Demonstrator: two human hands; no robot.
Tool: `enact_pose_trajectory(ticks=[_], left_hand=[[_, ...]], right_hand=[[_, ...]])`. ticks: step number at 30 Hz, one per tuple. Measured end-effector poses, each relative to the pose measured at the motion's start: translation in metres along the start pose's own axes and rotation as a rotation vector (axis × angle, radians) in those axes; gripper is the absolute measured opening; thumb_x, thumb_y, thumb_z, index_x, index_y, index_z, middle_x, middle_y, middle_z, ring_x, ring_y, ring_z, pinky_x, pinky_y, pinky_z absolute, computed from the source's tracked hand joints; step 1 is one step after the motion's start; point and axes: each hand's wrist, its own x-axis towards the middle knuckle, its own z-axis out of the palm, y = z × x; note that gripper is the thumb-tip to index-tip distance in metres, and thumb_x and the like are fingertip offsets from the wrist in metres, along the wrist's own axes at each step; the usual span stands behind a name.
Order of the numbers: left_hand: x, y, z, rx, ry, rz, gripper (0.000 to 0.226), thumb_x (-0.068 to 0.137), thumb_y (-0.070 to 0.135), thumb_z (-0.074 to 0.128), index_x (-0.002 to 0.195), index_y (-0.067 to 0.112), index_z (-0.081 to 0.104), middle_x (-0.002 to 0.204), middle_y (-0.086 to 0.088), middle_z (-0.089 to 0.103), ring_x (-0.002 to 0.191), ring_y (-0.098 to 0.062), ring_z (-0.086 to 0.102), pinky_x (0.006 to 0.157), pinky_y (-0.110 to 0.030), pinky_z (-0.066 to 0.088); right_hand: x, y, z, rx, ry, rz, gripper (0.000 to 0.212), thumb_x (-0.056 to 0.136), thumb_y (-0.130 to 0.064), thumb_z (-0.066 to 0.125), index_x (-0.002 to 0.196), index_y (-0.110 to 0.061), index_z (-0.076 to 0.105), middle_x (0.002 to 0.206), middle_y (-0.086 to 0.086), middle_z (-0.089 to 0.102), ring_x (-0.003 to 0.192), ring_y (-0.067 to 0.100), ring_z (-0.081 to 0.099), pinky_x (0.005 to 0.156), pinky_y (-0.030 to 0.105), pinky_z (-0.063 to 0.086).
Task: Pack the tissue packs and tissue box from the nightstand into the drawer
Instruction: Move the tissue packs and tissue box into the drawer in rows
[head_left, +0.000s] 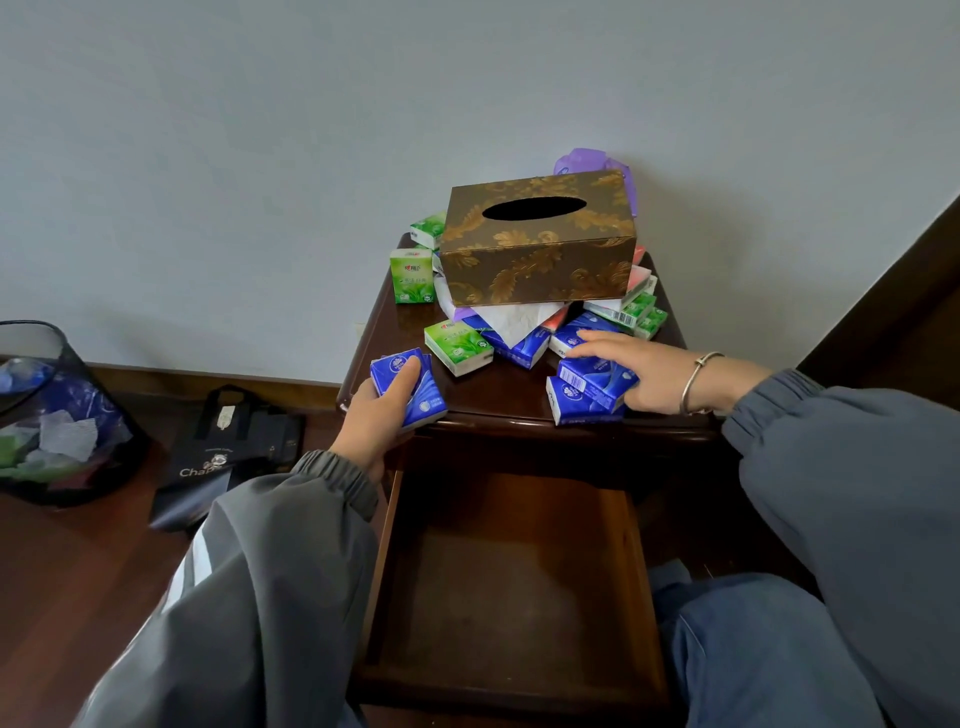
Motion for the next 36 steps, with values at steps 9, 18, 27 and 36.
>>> enact_pose_trajectory(ticks=[9, 18, 27, 36], left_hand=[[0.003, -0.003, -0.001, 0.0, -0.003, -0.004, 0.054, 0.085, 0.055, 0.06, 0.119, 0.013, 0.059, 0.099, -0.009, 0.071, 0.081, -0.017, 0.066, 0.082, -0.034, 0.053], [0.007, -0.005, -0.002, -0.014, -0.014, 0.014, 0.055, 0.086, 0.054, 0.06, 0.12, 0.011, 0.059, 0.095, -0.007, 0.071, 0.079, -0.017, 0.066, 0.08, -0.033, 0.053], [0.007, -0.004, -0.003, 0.026, -0.015, 0.016, 0.053, 0.087, 0.054, 0.058, 0.119, 0.012, 0.059, 0.092, -0.005, 0.07, 0.075, -0.013, 0.066, 0.066, -0.025, 0.051], [-0.005, -0.002, -0.001, 0.002, -0.006, 0.043, 0.049, 0.089, 0.051, 0.058, 0.12, 0.013, 0.057, 0.1, -0.006, 0.07, 0.081, -0.014, 0.066, 0.074, -0.027, 0.053]], right_hand=[[0.012, -0.019, 0.01, -0.123, 0.254, 0.26, 0.091, 0.074, -0.057, 0.067, 0.144, -0.014, 0.027, 0.145, 0.008, 0.042, 0.128, 0.027, 0.044, 0.102, 0.042, 0.043], [0.006, -0.011, 0.004, -0.072, 0.127, 0.002, 0.068, 0.076, -0.022, 0.073, 0.136, -0.026, 0.041, 0.139, -0.002, 0.045, 0.127, 0.017, 0.043, 0.092, 0.022, 0.035], [0.022, -0.012, 0.015, -0.268, 0.03, 0.082, 0.075, 0.068, -0.037, 0.079, 0.128, -0.029, 0.034, 0.128, 0.002, 0.053, 0.11, 0.023, 0.054, 0.075, 0.029, 0.044], [0.007, -0.013, 0.028, -0.255, 0.211, 0.088, 0.076, 0.071, -0.043, 0.075, 0.132, -0.022, 0.035, 0.129, 0.005, 0.053, 0.115, 0.024, 0.052, 0.088, 0.035, 0.046]])
